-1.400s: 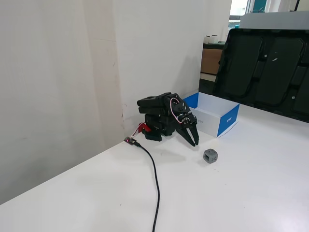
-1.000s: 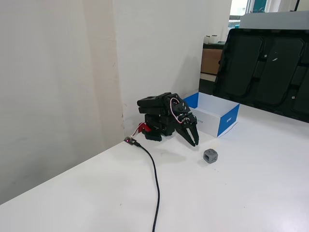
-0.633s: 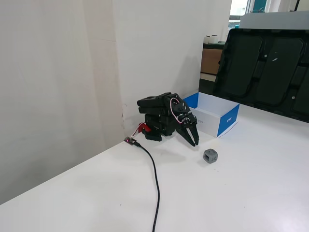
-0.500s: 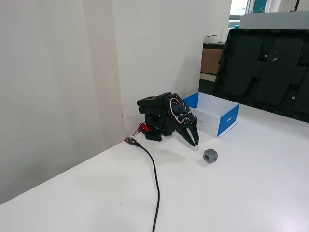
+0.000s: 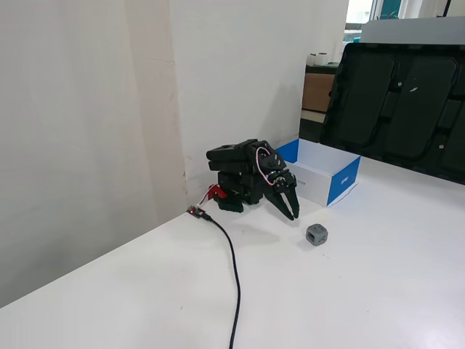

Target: Pick the gray block and keep it in the box.

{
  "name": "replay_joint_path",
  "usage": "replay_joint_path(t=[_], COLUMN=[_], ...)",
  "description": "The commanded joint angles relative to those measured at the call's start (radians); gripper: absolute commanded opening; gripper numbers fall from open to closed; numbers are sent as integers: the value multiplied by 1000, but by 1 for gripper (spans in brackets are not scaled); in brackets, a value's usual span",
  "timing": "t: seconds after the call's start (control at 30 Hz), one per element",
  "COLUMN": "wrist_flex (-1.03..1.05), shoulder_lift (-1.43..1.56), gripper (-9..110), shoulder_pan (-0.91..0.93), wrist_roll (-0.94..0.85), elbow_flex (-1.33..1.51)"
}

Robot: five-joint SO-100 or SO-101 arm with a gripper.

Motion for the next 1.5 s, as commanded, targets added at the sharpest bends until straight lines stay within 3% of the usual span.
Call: replay_joint_path(t=[0.0, 0.93, 1.47], wrist_flex=[2, 8, -66], shoulder_lift=[120, 83, -365], gripper=[0, 0, 0], shoulder_pan=[2, -8, -46], wrist_roll=[12, 18, 146], elbow_flex=[8, -66, -348])
